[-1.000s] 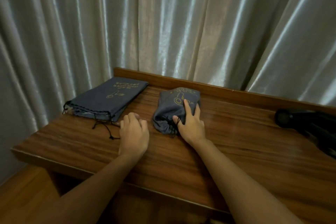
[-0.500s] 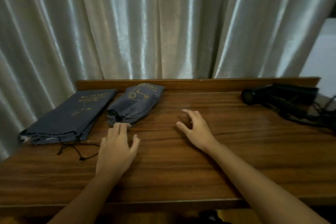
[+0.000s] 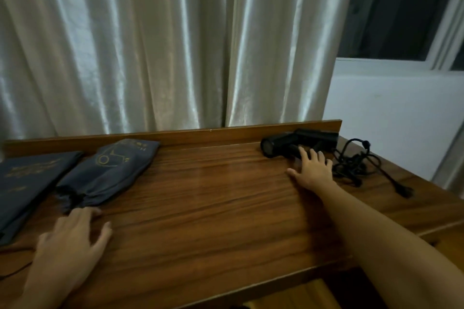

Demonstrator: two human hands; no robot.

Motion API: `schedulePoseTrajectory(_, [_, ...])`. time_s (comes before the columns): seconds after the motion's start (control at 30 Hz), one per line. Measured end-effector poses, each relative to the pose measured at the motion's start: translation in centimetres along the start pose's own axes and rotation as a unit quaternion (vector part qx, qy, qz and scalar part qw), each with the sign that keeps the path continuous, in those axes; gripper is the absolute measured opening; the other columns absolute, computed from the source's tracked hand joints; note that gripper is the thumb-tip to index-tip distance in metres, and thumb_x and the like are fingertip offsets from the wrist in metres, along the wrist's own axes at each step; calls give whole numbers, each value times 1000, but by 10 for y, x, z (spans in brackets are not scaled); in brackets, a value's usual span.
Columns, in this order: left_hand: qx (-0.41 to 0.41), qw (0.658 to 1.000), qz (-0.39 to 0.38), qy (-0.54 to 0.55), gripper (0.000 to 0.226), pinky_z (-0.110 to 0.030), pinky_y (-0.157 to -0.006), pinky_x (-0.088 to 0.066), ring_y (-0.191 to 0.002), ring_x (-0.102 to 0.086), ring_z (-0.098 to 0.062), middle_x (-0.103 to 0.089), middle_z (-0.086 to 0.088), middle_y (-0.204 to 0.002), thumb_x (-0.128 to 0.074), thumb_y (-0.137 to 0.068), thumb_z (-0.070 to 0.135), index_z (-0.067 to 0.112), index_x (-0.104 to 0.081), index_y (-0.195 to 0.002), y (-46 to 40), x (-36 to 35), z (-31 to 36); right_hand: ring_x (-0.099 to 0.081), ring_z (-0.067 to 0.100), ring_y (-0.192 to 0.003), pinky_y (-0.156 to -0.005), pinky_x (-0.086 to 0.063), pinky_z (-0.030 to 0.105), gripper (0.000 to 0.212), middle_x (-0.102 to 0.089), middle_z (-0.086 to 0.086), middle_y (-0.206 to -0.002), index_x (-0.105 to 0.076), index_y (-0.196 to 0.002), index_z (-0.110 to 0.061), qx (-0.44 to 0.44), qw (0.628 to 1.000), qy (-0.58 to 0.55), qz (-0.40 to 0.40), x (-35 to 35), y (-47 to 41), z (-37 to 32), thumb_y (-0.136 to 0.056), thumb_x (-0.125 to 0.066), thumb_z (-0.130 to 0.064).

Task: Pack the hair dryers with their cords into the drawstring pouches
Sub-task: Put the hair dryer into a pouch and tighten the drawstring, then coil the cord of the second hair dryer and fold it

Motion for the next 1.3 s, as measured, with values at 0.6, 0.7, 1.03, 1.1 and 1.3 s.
schedulePoseTrajectory(0.6, [5, 999, 17, 43, 34, -40, -92, -38, -111, -50, -21, -57, -1, -116, -45, -98, 43, 19, -53, -120, 19, 29, 15, -48, 19, -111, -93, -35, 30, 50, -50, -1, -123, -51, -137, -20, 285, 936, -188, 87, 11, 120, -137, -90, -60, -8])
schedulePoseTrajectory(0.7, [-22, 993, 67, 96, 28, -44, -91, -39, -109, -53, -23, -61, -3, -113, -48, -99, 34, 16, -55, -119, 29, 48, 25, -49, 16, -113, -100, -41, 32, 50, -49, -5, -130, -44, -145, -25, 376, 893, -244, 29, 13, 170, -175, -96, -57, -18])
schedulePoseTrajectory(1.03, [-277, 942, 187, -3, 40, -43, -101, -40, -114, -61, -25, -68, -5, -120, -43, -92, 30, 14, -70, -117, 104, 85, 129, -47, 17, -126, -108, -34, 40, 32, -58, 0, -127, -58, -127, -20, 220, 885, -238, 333, 69, 188, -131, -98, -48, -30])
schedulePoseTrajectory(1.1, [-300, 942, 143, -39, 40, -43, -99, -46, -109, -65, -25, -71, -5, -116, -46, -92, 35, 14, -71, -116, 104, 74, 147, -36, 21, -138, -111, -29, 47, 41, -48, 4, -142, -48, -139, -20, 88, 928, -261, 249, 49, 161, -100, -100, -46, -31])
schedulePoseTrajectory(1.3, [-270, 949, 49, -156, 43, -51, -97, -49, -99, -67, -34, -74, -13, -92, -85, -69, 35, 7, -75, -100, 94, 65, 153, -46, 17, -126, -103, -34, 33, 39, -61, 2, -131, -58, -132, -14, 127, 955, -263, 51, 5, 138, -112, -104, -36, -29])
Point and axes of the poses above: each hand's wrist, its own y-axis away from the middle knuckle, its own x-axis out of the back of the hand, z = x × y, the point moved 8 cm from there along -y, towards the middle knuckle
